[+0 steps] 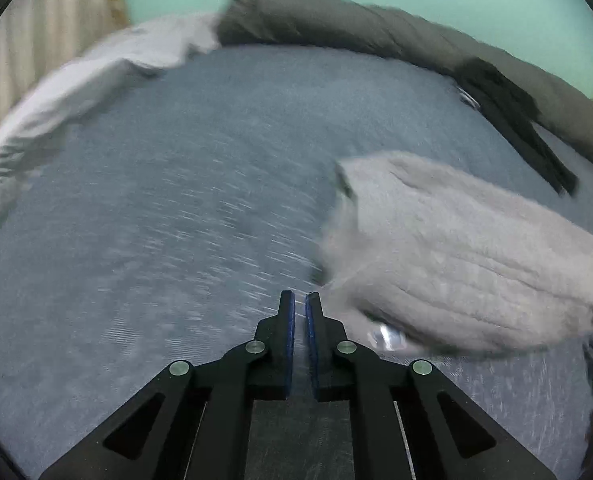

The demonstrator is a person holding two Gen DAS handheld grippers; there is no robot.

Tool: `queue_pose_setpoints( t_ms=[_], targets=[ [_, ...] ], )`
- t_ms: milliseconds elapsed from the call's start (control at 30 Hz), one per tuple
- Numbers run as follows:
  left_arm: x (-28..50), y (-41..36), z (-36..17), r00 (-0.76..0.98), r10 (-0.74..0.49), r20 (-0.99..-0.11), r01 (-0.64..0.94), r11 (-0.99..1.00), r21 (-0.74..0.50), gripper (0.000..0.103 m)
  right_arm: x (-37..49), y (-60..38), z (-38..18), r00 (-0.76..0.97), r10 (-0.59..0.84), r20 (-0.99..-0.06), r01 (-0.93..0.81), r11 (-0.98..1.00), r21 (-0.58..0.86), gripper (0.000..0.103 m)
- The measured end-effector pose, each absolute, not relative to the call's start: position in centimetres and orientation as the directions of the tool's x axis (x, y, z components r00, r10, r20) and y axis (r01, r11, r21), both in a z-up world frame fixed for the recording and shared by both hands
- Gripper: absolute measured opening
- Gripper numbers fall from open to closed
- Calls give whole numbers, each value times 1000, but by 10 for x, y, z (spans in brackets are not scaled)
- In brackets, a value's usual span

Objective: Fold clothes

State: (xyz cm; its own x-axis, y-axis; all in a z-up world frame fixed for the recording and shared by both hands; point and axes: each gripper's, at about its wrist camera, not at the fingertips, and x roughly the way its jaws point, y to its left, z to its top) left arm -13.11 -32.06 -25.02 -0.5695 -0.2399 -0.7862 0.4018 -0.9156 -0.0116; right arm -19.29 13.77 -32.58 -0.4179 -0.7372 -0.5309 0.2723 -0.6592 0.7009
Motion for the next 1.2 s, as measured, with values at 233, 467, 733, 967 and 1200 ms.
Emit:
queue_pose_setpoints(
  t_ms=[233,467,733,967,1200],
  targets=[
    [-121,-287,-224,-650,-197,-734,391,-915,-101,8,-185,106,-323,-358,-772,-526,366,-634,682,57],
    [-156,-214,-237,-713,-51,-699,265,-943,-201,9,-177,81,-327,-318,-771,-552,419,-636,648,58],
    [-163,-200,-269,-700,-55,-712,243,-956,-165,10,-174,69,-328,-331,-743,-582,408,-669,622,61],
    [-162,-207,-274,-687,-20,-726,232,-953,-193,10,-180,44,-323,-343,-708,-617,460,-699,547,61],
    [-164,-215,-273,-685,-16,-728,235,-951,-200,10,-193,17,-322,-382,-655,-652,470,-745,474,60]
  ],
)
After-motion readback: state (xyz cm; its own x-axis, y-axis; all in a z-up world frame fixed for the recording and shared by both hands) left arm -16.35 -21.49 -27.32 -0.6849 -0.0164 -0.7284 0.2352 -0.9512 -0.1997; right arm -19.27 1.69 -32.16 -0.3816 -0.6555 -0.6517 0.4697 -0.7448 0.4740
